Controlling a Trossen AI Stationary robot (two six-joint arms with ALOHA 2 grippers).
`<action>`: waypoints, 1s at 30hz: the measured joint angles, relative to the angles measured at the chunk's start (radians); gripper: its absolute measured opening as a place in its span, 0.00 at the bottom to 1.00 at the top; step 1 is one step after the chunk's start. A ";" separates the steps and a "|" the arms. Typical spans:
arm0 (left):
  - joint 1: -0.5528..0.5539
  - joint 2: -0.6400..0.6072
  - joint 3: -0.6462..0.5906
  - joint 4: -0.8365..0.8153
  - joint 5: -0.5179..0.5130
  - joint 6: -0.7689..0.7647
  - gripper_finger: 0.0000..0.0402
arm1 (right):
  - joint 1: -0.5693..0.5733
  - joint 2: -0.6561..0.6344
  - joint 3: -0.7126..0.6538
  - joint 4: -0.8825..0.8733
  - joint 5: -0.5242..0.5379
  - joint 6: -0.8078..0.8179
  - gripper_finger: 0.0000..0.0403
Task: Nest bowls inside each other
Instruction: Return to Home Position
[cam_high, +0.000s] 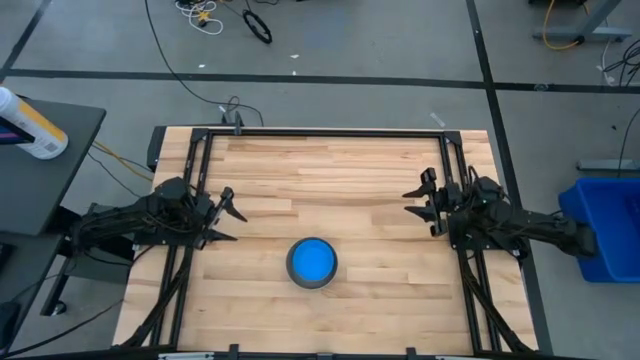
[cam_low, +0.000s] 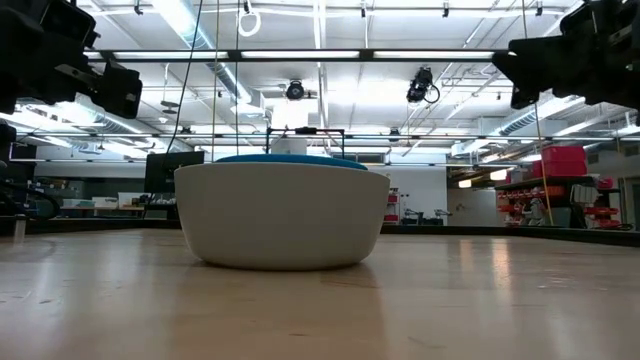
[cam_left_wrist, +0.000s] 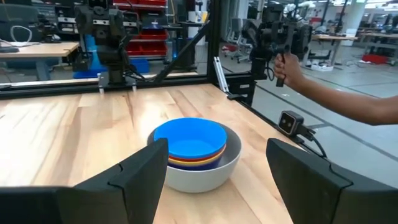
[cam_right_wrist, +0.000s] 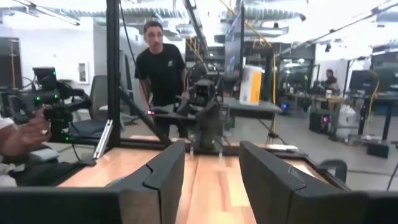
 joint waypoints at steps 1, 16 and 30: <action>0.000 0.000 0.000 -0.001 0.006 0.000 0.69 | 0.022 -0.025 0.000 -0.035 0.024 -0.009 0.40; 0.000 0.000 -0.001 -0.002 0.105 0.001 0.69 | 0.465 -0.173 0.000 -0.274 0.594 -0.103 0.40; 0.000 0.000 -0.005 0.027 0.085 -0.033 0.69 | 0.791 -0.213 0.000 -0.342 0.812 -0.161 0.40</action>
